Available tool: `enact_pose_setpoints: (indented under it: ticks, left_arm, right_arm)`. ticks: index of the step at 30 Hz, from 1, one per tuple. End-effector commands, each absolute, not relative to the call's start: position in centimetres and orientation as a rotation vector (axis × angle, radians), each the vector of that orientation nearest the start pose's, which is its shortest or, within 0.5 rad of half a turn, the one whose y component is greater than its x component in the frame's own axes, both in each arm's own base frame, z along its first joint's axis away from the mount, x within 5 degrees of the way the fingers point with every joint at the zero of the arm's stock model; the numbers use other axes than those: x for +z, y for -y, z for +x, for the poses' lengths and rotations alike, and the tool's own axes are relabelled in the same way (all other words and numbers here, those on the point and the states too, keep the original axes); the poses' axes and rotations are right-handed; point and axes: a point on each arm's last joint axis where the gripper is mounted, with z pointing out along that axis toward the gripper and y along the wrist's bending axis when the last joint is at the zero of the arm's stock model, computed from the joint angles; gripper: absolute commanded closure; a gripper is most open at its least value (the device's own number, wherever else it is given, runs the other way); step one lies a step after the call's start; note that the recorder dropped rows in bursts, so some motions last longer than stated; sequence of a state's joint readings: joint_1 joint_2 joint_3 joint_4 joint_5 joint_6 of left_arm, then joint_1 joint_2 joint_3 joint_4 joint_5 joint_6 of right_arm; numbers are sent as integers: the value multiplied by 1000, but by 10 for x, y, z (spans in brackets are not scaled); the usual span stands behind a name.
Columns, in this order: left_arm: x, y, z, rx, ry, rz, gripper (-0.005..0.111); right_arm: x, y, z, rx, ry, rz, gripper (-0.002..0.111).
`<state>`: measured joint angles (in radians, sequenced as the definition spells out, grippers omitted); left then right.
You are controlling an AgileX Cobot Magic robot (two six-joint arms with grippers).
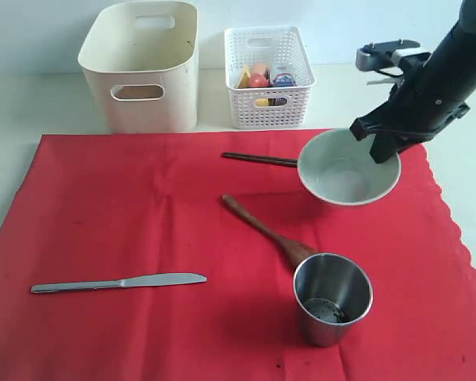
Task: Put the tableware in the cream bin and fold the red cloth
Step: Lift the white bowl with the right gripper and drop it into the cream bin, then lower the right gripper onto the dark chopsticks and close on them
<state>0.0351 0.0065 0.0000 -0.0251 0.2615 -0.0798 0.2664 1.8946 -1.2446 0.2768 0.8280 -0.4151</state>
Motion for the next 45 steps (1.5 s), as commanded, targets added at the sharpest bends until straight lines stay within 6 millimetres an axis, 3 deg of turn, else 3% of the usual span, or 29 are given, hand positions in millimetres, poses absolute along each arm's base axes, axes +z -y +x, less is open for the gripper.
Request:
enact_pose_setpoints:
  ticks: [1,4,5,8,10,16,23,30,34,45]
  left_arm:
    - [190,-1,55,-60,-1737,-123,105]
    - [190,-1,55,-60,-1737,-123,105]
    - [190,-1,55,-60,-1737,-123,105]
    - [190,-1,55,-60,-1737,-123,105]
    - [190,-1,55,-60,-1737,-123,105]
    - [190,-1,55,-60,-1737,-123,105]
    - [190,-1,55,-60,-1737,-123,105]
    - [190,-1,55,-60,-1737,-123,105]
    - [190,-1,55,-60,-1737,-123,105]
    - [190,-1,55,-60,-1737,-123,105]
  right_arm:
    - [229,-121,352,388,-2747,-733,108]
    - [260,-136,359,588,-2627,-647,108]
    - [267,-144,362,699,-2541,-692,108]
    - [275,-167,373,1000,-2268,-756,108]
    - [274,-183,379,1061,-2156,-784,108]
    - [266,-259,404,919,-1968,-875,108]
    - [261,-309,419,863,-1872,-863,108]
    - [243,-338,436,766,-1831,-749,108]
    - [230,-342,446,754,-1855,-640,107]
    - [216,-351,444,740,-1875,-610,61]
